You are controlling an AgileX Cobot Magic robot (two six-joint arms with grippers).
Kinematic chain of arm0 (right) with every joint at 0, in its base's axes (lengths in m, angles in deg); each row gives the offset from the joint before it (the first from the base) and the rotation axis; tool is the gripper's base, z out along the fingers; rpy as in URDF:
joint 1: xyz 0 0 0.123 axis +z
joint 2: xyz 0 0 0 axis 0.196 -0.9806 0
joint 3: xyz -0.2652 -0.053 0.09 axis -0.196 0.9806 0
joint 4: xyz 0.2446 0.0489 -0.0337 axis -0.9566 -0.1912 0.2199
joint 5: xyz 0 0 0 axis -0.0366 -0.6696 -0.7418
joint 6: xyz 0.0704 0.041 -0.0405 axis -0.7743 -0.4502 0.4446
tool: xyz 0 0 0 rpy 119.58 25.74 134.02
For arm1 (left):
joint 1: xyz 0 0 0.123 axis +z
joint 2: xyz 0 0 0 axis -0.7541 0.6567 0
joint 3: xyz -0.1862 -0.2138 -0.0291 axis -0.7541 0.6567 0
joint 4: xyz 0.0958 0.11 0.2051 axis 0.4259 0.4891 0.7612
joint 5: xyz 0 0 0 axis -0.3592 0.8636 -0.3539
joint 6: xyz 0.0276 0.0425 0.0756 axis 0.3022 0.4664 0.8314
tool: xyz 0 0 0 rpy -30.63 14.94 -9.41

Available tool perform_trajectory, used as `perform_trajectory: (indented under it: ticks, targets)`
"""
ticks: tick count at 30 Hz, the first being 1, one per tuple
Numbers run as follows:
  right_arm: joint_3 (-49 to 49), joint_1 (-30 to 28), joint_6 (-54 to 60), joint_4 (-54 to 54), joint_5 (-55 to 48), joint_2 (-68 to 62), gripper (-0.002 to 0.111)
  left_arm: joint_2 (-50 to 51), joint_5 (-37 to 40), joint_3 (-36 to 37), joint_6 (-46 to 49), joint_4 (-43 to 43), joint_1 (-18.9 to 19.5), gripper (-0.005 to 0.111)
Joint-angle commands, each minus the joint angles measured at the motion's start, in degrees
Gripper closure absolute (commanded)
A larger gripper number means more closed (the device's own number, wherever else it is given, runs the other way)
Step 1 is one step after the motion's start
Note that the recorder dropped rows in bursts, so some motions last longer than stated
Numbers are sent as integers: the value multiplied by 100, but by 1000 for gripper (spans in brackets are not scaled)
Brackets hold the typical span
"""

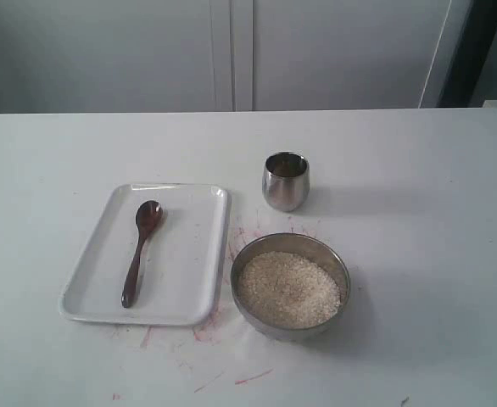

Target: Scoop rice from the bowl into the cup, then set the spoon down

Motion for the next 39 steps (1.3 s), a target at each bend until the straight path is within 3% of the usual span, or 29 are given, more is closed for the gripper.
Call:
perform_trajectory:
  ticks: [1,11,27,39]
  targets:
    - [31,-10,0,14,12,30,108,-17,201,53,-33,0,-30,92]
    - [31,-10,0,14,361,30,108,-17,201,53,-33,0,-30,92]
    - [31,39,-62,-85,2951,30,108,-17,201,53,-33,0,-30,92]
    - [31,278,-3419,-85,3937,30,108,-17,201,53,-33,0,-30,92]
